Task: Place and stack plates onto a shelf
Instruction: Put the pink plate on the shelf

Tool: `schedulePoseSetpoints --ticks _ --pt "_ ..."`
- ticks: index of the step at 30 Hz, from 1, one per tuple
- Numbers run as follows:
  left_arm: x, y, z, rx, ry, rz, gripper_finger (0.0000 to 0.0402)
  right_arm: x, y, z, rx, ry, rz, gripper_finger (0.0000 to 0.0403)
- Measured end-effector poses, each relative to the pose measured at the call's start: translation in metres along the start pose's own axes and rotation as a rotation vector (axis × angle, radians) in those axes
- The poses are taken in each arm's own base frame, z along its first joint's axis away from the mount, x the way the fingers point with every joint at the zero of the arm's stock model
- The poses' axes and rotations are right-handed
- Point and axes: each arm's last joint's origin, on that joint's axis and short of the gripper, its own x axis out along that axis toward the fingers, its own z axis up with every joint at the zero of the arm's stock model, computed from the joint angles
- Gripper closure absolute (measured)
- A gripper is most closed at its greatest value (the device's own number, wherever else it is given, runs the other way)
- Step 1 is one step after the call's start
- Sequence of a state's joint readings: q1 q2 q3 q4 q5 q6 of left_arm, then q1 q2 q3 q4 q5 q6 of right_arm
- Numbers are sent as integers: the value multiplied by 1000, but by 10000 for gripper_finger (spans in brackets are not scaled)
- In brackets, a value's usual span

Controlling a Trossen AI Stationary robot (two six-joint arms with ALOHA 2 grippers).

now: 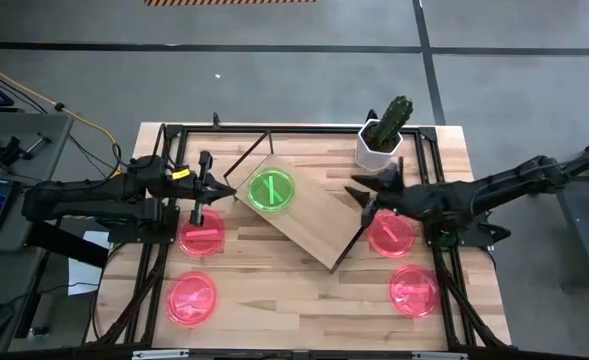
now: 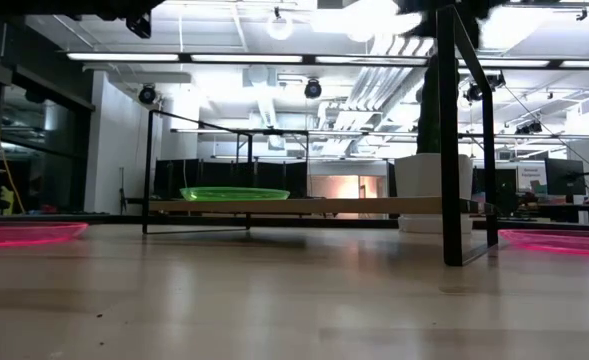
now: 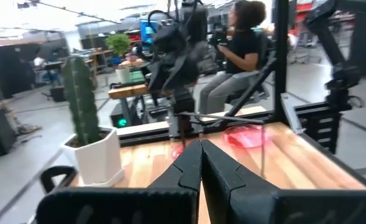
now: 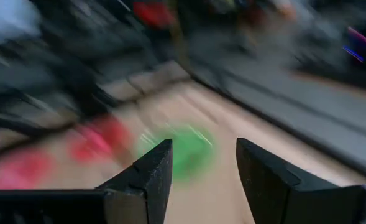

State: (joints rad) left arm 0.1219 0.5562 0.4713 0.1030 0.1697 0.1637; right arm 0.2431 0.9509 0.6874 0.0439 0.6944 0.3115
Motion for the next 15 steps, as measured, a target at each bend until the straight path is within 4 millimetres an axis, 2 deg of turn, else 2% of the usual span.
schedulePoseSetpoints --ticks 2,5,8,15 --pt "0 1 0 3 6 37 401 3 0 4 -24 -121 116 240" --pt "1 2 -1 2 20 72 402 8 -1 3 -80 -222 200 240" --pt "1 3 -2 2 25 88 402 15 -2 -1 -143 -223 197 240" --pt "1 3 0 -28 2 95 401 28 -1 -12 -152 -172 165 240"
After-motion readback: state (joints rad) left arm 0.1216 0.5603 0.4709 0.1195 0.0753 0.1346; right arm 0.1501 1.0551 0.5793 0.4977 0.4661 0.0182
